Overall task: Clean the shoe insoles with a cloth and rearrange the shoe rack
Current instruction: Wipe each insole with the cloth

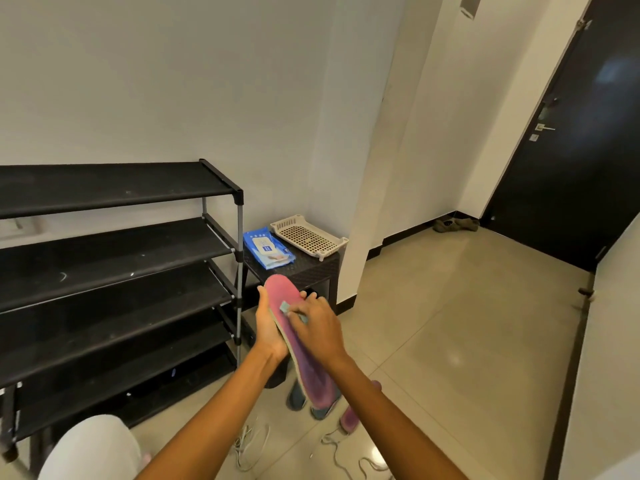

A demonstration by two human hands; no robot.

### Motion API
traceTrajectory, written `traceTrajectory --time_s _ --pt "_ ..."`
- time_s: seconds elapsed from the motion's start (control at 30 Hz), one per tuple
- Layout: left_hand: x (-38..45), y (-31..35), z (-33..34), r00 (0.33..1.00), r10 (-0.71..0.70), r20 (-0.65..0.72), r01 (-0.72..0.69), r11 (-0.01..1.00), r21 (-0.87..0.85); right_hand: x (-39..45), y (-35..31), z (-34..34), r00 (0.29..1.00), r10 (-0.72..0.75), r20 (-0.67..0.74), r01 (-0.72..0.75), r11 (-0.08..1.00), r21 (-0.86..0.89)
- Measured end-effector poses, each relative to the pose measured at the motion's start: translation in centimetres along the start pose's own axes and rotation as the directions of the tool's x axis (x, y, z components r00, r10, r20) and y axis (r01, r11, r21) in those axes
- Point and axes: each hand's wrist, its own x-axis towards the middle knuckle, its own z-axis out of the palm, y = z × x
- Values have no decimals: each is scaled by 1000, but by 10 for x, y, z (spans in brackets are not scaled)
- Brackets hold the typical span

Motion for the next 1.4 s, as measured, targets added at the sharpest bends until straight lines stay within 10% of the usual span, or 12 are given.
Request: traceTrajectory --time_s 0.2,0.37,0.83,1.07,1.23,1.4 --pt "-6 3 -4 1000 -24 1 24 998 -65 -1 15 -6 999 47 -14 -48 986 -157" --pt "-7 3 -2 999 -38 -15 37 998 -56 -15 -14 3 998 37 44 -42 991 131" --pt "-5 -6 28 1000 28 5 -29 999 22 15 3 -9 960 238 -148 -213 963 168" --pt "-2 9 7 1000 21 13 -20 999 -41 -5 -2 -2 984 -142 -106 139 990 -33" --pt "-4 -5 11 999 52 15 -53 996 72 15 9 -8 981 89 -173 -100 993 -57" --pt "-2 14 7 1000 -3 8 3 1000 -14 -2 8 -5 977 -212 -6 209 968 -138"
